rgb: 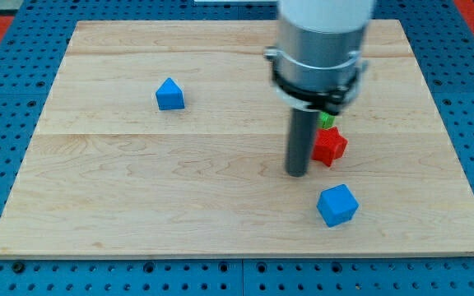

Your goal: Push the cube right beside the triangle

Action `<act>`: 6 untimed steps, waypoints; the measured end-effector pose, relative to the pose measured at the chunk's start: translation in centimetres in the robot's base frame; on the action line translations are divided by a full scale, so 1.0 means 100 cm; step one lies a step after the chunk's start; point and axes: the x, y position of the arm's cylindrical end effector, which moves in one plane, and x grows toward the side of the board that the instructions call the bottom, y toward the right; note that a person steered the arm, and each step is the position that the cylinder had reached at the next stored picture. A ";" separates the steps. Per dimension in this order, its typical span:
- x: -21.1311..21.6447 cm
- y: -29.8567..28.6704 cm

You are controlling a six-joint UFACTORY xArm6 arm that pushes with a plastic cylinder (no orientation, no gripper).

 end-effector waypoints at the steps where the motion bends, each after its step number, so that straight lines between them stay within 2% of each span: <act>1: 0.010 0.093; 2: 0.065 0.100; 3: 0.069 0.013; 4: 0.040 -0.062; 6: -0.065 -0.144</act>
